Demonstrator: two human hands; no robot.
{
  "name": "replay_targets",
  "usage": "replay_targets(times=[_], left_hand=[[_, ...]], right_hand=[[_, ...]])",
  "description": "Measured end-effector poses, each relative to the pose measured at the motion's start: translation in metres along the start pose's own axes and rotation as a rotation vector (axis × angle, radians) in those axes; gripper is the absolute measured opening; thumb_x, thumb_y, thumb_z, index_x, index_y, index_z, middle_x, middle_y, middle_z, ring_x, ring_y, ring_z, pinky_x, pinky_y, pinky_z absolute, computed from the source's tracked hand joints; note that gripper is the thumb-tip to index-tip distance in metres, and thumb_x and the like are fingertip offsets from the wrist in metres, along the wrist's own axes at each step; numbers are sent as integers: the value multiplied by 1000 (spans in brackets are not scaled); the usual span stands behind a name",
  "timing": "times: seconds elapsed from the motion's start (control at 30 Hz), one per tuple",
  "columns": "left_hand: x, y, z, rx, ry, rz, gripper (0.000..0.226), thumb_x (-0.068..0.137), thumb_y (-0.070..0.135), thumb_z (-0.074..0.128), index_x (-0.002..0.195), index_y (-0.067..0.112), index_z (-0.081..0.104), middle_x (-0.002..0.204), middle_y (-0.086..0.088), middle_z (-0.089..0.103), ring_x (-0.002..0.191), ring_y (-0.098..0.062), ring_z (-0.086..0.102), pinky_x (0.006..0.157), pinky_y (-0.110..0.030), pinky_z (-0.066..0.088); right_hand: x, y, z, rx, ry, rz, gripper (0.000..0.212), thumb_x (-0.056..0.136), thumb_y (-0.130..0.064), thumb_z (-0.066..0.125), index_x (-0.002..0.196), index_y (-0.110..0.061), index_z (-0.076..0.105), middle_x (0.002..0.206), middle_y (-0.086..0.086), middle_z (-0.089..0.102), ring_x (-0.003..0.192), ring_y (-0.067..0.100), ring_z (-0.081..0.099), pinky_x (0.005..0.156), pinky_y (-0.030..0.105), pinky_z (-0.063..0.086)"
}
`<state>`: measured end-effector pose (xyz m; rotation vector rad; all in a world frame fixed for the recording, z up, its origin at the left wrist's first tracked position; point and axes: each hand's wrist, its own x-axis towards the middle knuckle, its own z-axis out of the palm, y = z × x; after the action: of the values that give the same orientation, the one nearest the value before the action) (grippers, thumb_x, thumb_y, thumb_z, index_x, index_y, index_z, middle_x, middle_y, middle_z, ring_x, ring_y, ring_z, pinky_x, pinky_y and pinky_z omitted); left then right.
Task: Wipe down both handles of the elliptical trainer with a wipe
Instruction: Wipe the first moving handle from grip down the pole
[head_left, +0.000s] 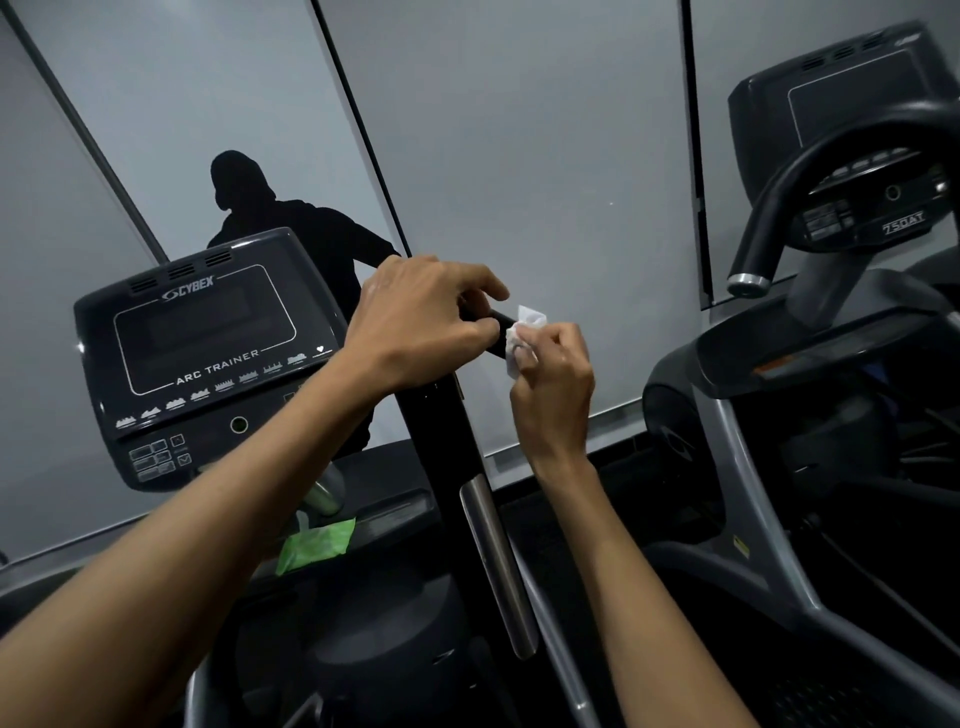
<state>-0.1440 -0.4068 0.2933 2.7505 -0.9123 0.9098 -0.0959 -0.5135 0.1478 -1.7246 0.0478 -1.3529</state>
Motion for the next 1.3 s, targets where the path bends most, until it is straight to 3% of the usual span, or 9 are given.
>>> replay_targets(times=[0.13, 0.27, 0.4, 0.5, 0.67, 0.87, 0.93, 1.13, 1.3], left_hand=[[0, 0, 1, 15, 8, -3, 44, 77, 40, 50, 116, 38, 71, 102, 20, 73, 91, -2, 45, 74, -28, 30], [0, 1, 0, 36, 5, -1, 47, 75, 42, 49, 116, 38, 71, 103, 19, 73, 98, -10, 52, 75, -29, 29], [0, 1, 0, 29, -4, -13, 48, 74, 42, 48, 116, 39, 70, 103, 20, 72, 98, -9, 50, 78, -31, 30], [0, 0, 1, 17, 6, -29, 53, 73, 37, 47, 123, 38, 66, 110, 18, 70, 104, -11, 50, 79, -33, 34], [-2, -1, 1, -19, 11, -32, 77, 70, 30, 43, 146, 30, 44, 127, 11, 61, 118, -14, 46, 82, -36, 39], [-3, -1, 2, -81, 55, -57, 81, 70, 28, 43, 151, 27, 36, 134, 7, 56, 123, -17, 44, 91, -49, 46], [-3, -1, 1, -89, 58, -58, 82, 70, 26, 42, 152, 27, 35, 135, 7, 55, 123, -15, 42, 90, -48, 46], [-3, -2, 1, -90, 52, -61, 82, 69, 19, 42, 151, 24, 36, 136, 7, 54, 125, -14, 39, 84, -35, 34], [-2, 0, 1, -79, 46, -98, 83, 67, 20, 40, 150, 25, 36, 133, 8, 54, 126, -14, 38, 82, -36, 34]], right_hand=[[9, 2, -3, 13, 54, 111, 17, 85, 4, 64, 87, -9, 74, 88, 5, 55, 81, 28, 61, 66, 25, 42], [-3, -10, 0, -17, -12, -9, 12, 85, 4, 65, 90, -5, 71, 90, 13, 61, 81, 32, 61, 67, 25, 38], [16, -3, -3, -40, 69, 138, 14, 87, 5, 62, 87, -3, 74, 87, 14, 61, 82, 34, 62, 65, 26, 41], [5, -19, 4, -37, -30, -2, 8, 89, 2, 63, 89, -4, 69, 90, 13, 61, 84, 32, 60, 68, 34, 46], [20, -6, -2, -5, 115, 135, 11, 90, 0, 63, 82, -2, 71, 83, 14, 62, 81, 34, 56, 63, 22, 25], [19, -1, 3, -45, 11, 53, 8, 91, 0, 64, 89, -1, 72, 89, 13, 64, 84, 29, 58, 66, 16, 25], [31, 6, 2, 10, 62, 199, 13, 91, 2, 61, 92, 0, 74, 92, 14, 67, 89, 33, 60, 68, 15, 26], [25, -1, -2, -49, -79, -89, 14, 91, -2, 58, 88, -4, 72, 88, 13, 66, 82, 26, 57, 67, 18, 27], [45, -6, 5, -6, -124, 44, 19, 84, -6, 57, 86, -3, 75, 88, 16, 71, 85, 36, 64, 68, 27, 34]])
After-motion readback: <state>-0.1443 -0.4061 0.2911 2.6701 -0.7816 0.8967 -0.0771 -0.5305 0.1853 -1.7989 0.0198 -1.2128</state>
